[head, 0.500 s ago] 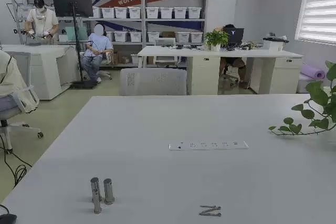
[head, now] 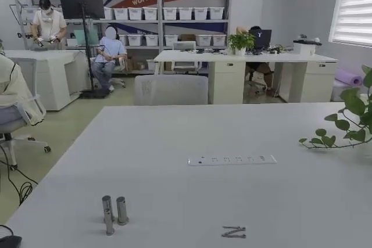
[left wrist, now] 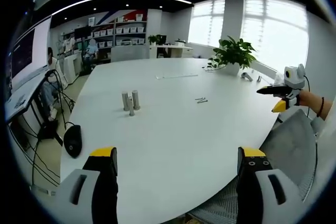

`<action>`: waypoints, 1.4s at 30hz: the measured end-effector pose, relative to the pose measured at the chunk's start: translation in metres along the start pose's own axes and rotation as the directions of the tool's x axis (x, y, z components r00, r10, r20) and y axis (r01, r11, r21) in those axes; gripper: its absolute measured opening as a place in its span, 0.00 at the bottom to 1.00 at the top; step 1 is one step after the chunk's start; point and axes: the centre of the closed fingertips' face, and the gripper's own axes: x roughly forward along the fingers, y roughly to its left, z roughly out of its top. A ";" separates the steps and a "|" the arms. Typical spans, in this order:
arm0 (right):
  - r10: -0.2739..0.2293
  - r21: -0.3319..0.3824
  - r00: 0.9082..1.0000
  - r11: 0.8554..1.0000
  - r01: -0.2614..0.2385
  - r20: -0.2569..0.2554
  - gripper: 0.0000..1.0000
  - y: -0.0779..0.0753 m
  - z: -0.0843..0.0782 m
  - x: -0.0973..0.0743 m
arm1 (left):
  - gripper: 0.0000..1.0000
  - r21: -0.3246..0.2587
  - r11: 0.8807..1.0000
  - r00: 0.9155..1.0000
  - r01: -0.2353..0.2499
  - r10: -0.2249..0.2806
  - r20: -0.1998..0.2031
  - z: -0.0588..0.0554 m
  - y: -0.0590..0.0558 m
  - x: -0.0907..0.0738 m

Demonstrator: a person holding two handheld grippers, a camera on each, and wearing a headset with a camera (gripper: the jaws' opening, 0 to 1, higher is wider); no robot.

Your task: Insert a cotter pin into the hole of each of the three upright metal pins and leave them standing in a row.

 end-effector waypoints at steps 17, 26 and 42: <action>0.002 -0.009 1.000 1.000 -0.002 -0.004 1.00 -0.003 0.001 0.001 | 0.95 -0.001 1.000 1.000 0.001 -0.001 0.002 0.001 0.000 0.000; 0.016 -0.015 1.000 1.000 -0.016 -0.016 1.00 0.001 -0.001 0.002 | 0.95 -0.006 1.000 1.000 0.006 -0.006 -0.001 0.001 0.000 0.000; 0.024 -0.016 1.000 1.000 -0.024 0.000 1.00 0.001 0.004 0.002 | 0.98 0.005 1.000 1.000 0.018 -0.018 0.007 0.004 -0.002 0.002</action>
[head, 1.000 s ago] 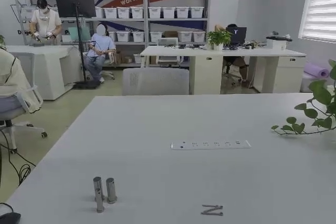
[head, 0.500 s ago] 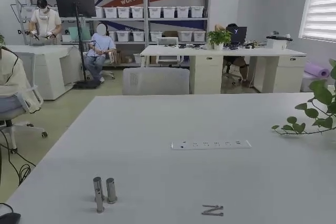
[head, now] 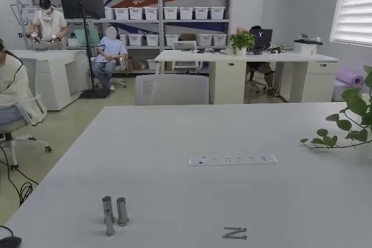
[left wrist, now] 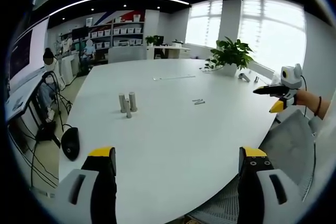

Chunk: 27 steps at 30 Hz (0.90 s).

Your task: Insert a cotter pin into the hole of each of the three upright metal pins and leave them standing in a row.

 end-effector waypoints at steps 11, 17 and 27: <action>0.001 -0.009 1.000 1.000 -0.001 -0.003 1.00 0.000 0.002 -0.001 | 0.99 0.005 1.000 1.000 0.003 -0.003 -0.001 0.002 -0.001 0.000; 0.010 -0.024 1.000 1.000 -0.010 0.001 1.00 0.003 0.004 0.000 | 0.95 -0.001 1.000 1.000 -0.015 0.015 0.006 0.004 0.005 0.001; 0.008 -0.024 0.999 1.000 -0.008 0.033 0.95 0.001 0.013 0.002 | 0.83 -0.017 0.999 0.999 -0.033 0.033 0.020 0.007 0.019 0.010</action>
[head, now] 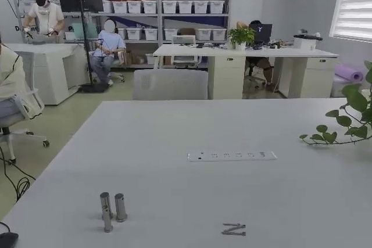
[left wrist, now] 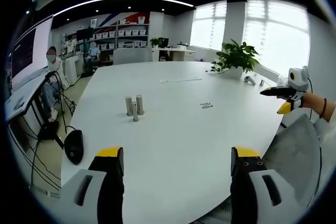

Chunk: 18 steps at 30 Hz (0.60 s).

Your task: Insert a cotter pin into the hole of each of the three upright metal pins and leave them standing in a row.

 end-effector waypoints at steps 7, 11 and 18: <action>0.010 0.002 1.000 1.000 -0.010 0.004 0.94 0.001 0.003 0.005 | 0.77 -0.027 1.000 1.000 -0.006 0.006 0.004 0.005 0.012 0.015; 0.021 0.001 1.000 1.000 -0.021 0.003 0.93 0.003 0.005 0.009 | 0.73 -0.005 1.000 1.000 -0.010 0.010 0.009 0.011 0.018 0.024; 0.029 -0.001 1.000 1.000 -0.029 0.002 0.92 0.002 0.007 0.013 | 0.64 0.012 1.000 0.999 -0.022 0.022 0.025 0.018 0.030 0.043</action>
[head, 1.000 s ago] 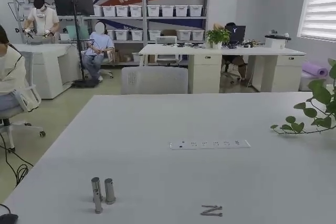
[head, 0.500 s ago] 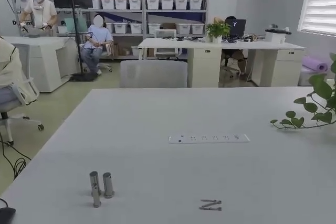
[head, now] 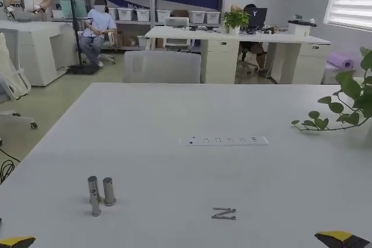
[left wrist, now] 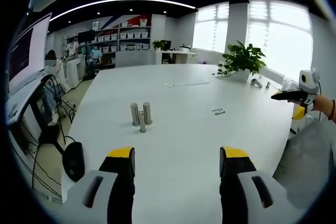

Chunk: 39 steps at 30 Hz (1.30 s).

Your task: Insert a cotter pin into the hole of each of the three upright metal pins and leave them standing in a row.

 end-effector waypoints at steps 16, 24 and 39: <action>0.008 0.025 1.000 1.000 -0.009 0.007 0.88 -0.003 0.004 0.010 | 0.43 0.018 1.000 0.998 -0.022 0.021 0.059 0.006 0.024 0.040; 0.014 0.032 1.000 0.999 -0.014 0.012 0.86 -0.005 0.006 0.014 | 0.41 0.027 0.999 0.998 -0.031 0.029 0.061 0.009 0.038 0.060; 0.014 0.030 1.000 0.999 -0.015 0.024 0.83 -0.011 0.008 0.014 | 0.35 0.044 0.999 0.997 -0.026 0.022 0.078 0.017 0.058 0.099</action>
